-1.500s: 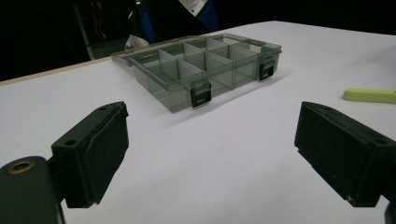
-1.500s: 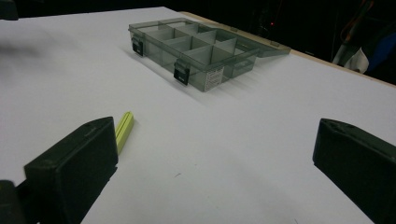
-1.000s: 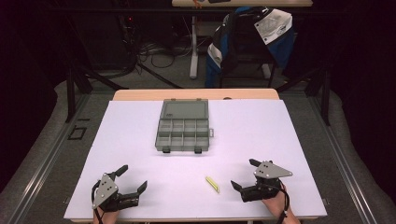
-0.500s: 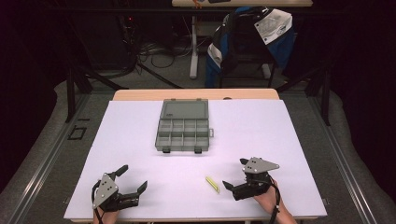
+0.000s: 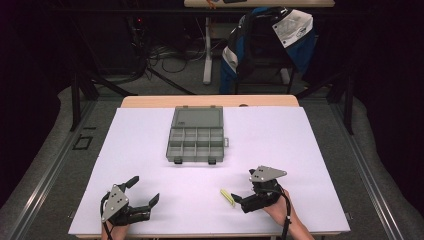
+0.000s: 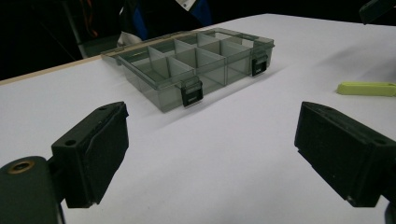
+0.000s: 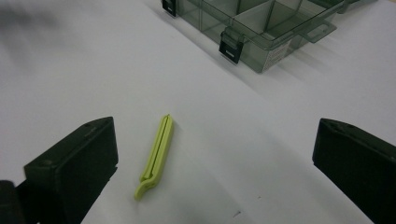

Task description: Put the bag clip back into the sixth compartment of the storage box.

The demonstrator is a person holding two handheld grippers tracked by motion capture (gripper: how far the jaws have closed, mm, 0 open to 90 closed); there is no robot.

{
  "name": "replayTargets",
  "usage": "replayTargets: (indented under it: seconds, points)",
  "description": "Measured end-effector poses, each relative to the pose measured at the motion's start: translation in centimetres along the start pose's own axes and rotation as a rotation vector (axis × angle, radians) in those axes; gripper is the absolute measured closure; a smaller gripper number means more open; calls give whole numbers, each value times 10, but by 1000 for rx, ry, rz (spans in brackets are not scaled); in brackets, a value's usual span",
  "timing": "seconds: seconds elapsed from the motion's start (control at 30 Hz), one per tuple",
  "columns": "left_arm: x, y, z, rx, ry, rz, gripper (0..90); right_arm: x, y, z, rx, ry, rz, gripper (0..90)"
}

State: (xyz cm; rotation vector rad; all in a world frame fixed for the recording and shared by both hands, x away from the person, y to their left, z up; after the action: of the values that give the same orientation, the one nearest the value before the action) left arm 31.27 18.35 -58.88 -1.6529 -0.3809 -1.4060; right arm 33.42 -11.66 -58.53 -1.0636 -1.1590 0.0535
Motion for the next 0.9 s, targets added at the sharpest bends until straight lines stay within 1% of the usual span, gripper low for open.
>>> replayTargets:
  seconds: [0.07,0.2,0.3,0.33,0.37,0.4,0.43,0.47,0.57,0.6,0.8,0.87,0.9]
  points:
    - [0,0,0,-1,-1,0,99,2,4,2,1,3,17,0]
    - [1,0,0,-1,-1,-3,99,5,7,5,9,-4,30,0]
    - [1,0,0,-1,5,0,99,7,13,9,18,-13,60,0]
    - [0,-1,0,-2,5,3,99,8,16,11,19,-21,78,0]
    - [0,-1,0,-2,5,3,99,8,16,11,19,-21,78,0]
    - [0,-1,0,0,3,1,99,9,19,13,23,-19,95,0]
    - [0,-1,0,-1,4,0,99,9,19,13,23,-19,95,0]
    - [0,-1,1,0,6,0,99,10,21,14,24,-23,112,0]
    - [0,-1,0,-3,7,1,99,10,23,15,17,-27,123,0]
    - [0,-1,-1,-3,8,2,99,9,24,17,22,-30,143,0]
    - [1,0,-1,-5,15,4,99,8,26,21,16,-36,166,0]
    - [1,0,-2,-9,19,6,99,6,28,23,11,-42,179,36]
    - [1,0,-2,-12,18,6,100,5,29,24,9,-39,193,70]
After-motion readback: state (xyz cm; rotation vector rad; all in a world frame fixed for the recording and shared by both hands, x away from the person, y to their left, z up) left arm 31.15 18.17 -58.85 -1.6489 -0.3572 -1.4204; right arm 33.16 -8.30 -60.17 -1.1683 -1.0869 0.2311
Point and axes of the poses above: each handheld gripper's, and its own axes: y roughly forward along the jaws, x roughly out of its top, z roughly to its left, the point moved 10 cm from there along y, roughly forward along the jaws, and after that the axes turned 9 degrees about z, right-handed, at the moved point
